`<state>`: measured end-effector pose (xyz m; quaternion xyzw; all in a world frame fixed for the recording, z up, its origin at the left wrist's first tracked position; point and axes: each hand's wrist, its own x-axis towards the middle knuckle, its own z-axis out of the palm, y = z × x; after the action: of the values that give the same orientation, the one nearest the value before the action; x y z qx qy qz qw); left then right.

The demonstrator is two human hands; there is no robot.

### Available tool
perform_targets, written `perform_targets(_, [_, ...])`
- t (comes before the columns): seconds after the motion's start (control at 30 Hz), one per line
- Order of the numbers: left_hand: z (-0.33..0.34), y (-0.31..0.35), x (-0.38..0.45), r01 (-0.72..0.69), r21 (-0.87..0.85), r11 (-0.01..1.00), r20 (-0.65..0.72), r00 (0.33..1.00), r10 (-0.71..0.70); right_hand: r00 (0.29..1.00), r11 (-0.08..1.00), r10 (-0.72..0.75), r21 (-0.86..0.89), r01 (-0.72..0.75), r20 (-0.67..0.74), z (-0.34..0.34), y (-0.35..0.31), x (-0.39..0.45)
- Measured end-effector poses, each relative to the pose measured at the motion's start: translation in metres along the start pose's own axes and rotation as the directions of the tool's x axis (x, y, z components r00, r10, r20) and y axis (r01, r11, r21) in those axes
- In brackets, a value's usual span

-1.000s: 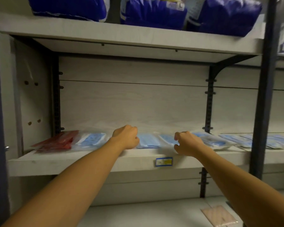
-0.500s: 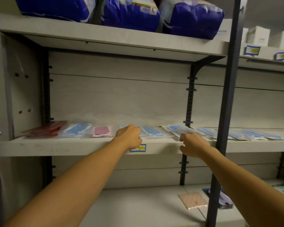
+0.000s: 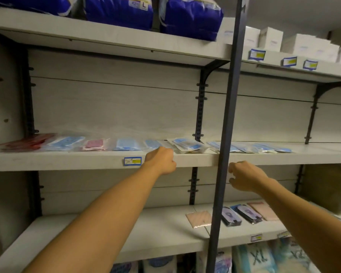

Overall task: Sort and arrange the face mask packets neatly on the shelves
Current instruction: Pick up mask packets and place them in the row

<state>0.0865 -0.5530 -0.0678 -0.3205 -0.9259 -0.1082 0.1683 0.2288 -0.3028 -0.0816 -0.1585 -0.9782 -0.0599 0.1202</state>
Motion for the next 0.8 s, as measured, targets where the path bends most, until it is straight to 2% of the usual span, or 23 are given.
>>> perform_targets(0.37, [0.015,0.122,0.050,-0.160,-0.068,0.985,0.023,0.987,0.162,0.993,0.994,0.111,-0.008,-0.112,-0.033,-0.005,0.113,0.004])
perform_targets(0.67, [0.051,0.205,0.131,-0.234,-0.271,0.934,0.039,0.967,0.253,0.985,0.985,0.163,-0.046,-0.166,-0.058,0.003,0.199,0.060])
perform_targets(0.8, [0.058,0.232,0.172,-0.249,-0.285,0.926,0.024,0.964,0.266,0.979,0.981,0.184,-0.044,-0.188,-0.088,-0.001,0.233,0.087])
